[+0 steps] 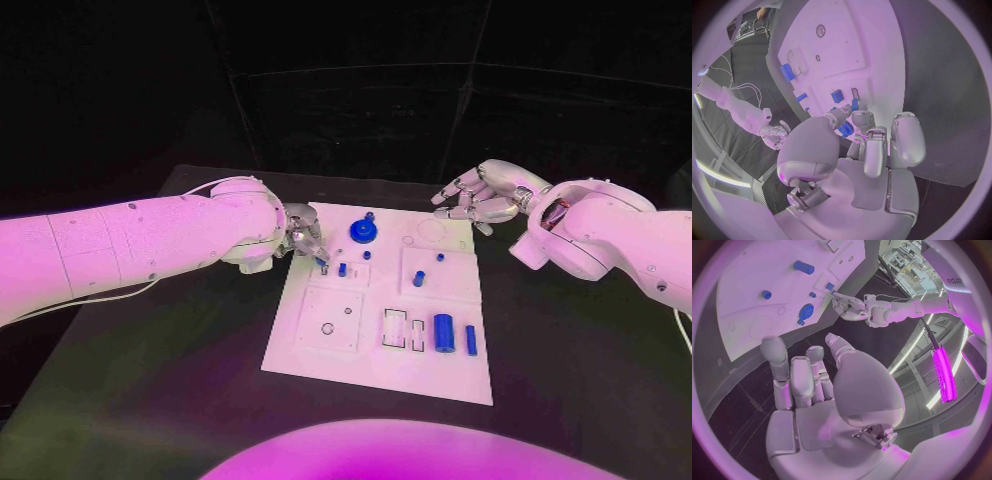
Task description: Assemble the parts on the task board
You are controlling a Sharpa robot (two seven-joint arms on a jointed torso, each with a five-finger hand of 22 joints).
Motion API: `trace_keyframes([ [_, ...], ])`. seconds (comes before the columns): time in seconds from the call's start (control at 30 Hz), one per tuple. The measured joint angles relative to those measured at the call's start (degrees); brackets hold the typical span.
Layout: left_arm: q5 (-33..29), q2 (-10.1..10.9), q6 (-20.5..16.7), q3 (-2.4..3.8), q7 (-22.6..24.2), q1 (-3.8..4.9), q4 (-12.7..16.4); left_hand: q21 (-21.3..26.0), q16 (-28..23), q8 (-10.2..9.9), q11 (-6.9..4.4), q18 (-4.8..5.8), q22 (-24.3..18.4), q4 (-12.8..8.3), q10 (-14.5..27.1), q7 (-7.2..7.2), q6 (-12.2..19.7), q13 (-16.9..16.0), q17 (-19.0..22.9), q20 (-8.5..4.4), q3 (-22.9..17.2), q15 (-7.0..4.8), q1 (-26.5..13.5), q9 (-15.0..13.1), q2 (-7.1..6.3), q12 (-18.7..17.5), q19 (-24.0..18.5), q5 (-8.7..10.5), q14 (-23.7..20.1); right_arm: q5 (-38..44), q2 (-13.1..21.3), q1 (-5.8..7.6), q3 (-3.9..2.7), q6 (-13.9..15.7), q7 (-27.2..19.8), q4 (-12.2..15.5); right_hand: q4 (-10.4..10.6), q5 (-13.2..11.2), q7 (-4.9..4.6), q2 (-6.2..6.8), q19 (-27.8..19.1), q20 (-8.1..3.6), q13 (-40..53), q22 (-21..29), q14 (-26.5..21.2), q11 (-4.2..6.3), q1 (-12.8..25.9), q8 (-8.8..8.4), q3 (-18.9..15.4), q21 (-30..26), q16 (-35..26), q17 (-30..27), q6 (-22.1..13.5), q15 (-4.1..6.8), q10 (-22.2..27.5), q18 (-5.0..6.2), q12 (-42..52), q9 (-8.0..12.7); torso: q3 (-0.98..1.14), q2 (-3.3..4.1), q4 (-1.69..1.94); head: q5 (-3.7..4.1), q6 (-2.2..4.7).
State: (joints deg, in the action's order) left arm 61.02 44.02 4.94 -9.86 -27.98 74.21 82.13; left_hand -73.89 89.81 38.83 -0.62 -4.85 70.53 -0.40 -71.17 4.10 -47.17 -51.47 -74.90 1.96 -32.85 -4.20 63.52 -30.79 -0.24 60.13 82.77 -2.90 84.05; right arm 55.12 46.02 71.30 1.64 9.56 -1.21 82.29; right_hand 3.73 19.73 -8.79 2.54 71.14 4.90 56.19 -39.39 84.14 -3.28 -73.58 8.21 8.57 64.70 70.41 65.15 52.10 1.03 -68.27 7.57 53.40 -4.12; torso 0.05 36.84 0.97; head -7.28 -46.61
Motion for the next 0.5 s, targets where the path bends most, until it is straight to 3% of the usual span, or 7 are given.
trace_keyframes([
  [0.5, 1.0, -0.7, 0.2, -0.01, -0.7, -0.61, -0.1, 0.0, 0.0, 0.2, 0.01, 0.00, 0.0, -0.1, 0.0, 0.02, 0.0, 0.1, 0.0, 0.00, 0.0, 0.00, 0.0, 0.1, 0.02, 0.0, 0.0, 0.00, 0.0, 0.0, -0.1, 0.00, 0.00, -0.1, 0.0, 0.0, 0.0, 0.0, 0.00, 0.00, 0.0, 0.00, 0.0, 0.0, 0.0, 0.00, 0.0, 0.00, 0.0, 0.0, 0.0, 0.0, 0.0, 0.00, 0.0, 0.00, 0.0, 0.0, 0.03, -0.01, -0.01, 0.13, -0.21],
])
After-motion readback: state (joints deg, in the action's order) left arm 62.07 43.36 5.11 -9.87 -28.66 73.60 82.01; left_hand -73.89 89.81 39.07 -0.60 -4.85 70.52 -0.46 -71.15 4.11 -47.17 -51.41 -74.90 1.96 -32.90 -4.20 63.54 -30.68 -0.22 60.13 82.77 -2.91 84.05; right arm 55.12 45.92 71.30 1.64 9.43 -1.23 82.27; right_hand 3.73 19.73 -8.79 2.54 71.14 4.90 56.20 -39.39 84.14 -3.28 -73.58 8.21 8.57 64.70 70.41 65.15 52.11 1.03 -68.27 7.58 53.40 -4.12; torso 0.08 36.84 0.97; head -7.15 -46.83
